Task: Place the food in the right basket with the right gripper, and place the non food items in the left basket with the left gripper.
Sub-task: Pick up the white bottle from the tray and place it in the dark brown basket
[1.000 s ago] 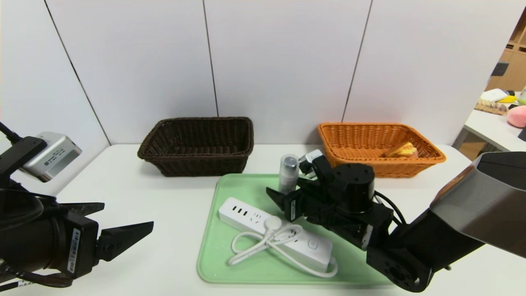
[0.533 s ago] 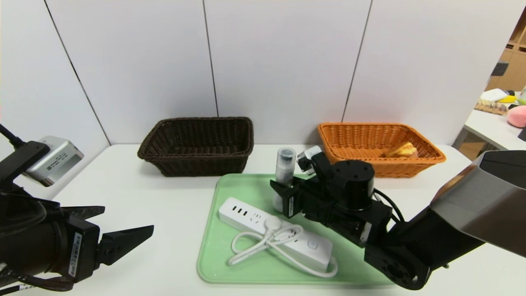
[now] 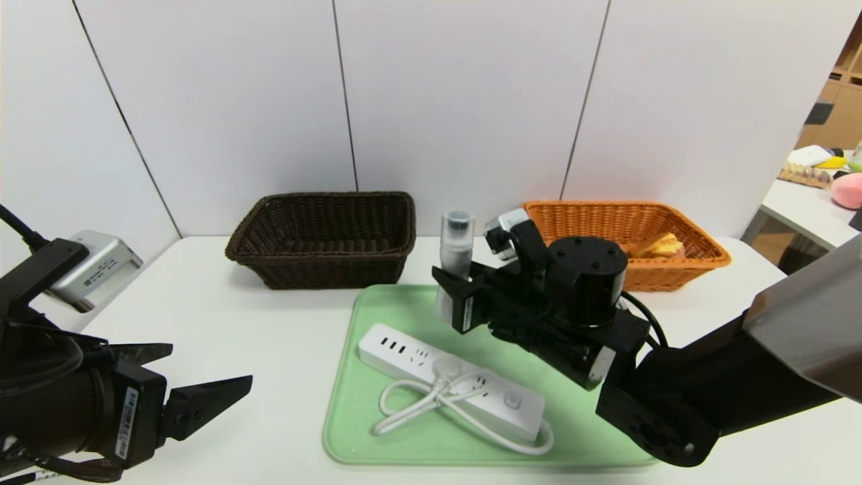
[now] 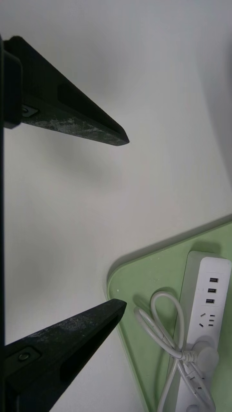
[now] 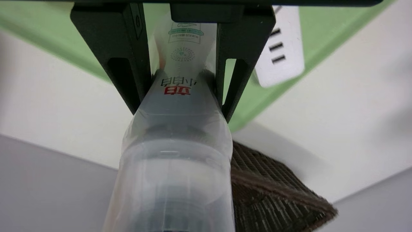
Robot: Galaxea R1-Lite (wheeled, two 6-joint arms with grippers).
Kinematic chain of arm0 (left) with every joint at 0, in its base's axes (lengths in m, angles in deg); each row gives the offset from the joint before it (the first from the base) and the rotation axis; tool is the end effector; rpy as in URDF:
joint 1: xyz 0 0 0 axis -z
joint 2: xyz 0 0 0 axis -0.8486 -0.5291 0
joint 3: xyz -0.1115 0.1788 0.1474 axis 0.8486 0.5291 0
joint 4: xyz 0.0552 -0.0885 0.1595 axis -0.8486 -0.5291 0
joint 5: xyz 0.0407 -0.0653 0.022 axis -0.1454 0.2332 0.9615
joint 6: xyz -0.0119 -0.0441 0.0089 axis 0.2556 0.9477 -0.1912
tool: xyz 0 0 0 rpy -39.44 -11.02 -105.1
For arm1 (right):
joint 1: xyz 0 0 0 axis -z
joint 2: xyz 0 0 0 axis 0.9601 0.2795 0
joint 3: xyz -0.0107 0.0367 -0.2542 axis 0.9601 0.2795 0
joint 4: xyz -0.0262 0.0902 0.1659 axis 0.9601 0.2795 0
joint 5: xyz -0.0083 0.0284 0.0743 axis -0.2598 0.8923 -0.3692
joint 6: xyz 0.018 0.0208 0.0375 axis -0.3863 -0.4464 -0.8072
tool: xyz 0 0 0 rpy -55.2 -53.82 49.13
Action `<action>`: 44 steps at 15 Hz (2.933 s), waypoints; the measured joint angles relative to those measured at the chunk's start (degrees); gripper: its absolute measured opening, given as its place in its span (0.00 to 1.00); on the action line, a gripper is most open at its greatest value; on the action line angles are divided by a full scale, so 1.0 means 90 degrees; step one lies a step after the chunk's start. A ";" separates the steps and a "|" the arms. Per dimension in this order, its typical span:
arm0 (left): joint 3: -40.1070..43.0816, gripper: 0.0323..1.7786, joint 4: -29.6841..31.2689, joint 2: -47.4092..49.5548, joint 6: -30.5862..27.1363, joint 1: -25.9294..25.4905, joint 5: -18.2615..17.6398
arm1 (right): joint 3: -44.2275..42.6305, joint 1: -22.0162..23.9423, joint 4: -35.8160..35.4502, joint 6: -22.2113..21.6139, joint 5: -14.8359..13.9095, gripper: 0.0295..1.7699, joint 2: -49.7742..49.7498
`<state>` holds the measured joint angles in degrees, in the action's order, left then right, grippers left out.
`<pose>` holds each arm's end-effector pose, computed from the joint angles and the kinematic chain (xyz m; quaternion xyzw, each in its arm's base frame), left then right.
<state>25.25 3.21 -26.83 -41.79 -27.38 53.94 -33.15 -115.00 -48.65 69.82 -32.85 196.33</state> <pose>0.1532 -0.0833 0.1739 0.0177 0.2817 -0.1662 0.9448 0.2817 0.2435 0.0954 0.0210 0.0337 0.3253 0.9448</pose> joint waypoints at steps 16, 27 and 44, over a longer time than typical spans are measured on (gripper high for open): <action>0.0248 0.95 0.0000 0.0076 0.0046 -0.0007 0.0171 | -0.5551 -0.0046 0.3526 0.0236 -0.0236 0.31 0.0855; 0.0260 0.95 0.0009 0.0009 0.0046 -0.0012 0.0187 | -0.7167 0.0131 0.3803 0.0199 0.0051 0.31 0.2800; 0.0299 0.95 -0.0004 0.0019 0.0046 -0.0009 0.0175 | -0.7168 0.0046 0.3577 0.0176 0.0141 0.78 0.2747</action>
<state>27.94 3.18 -26.65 -41.38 -27.47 55.51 -97.67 -114.58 -16.46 71.41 -31.58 221.05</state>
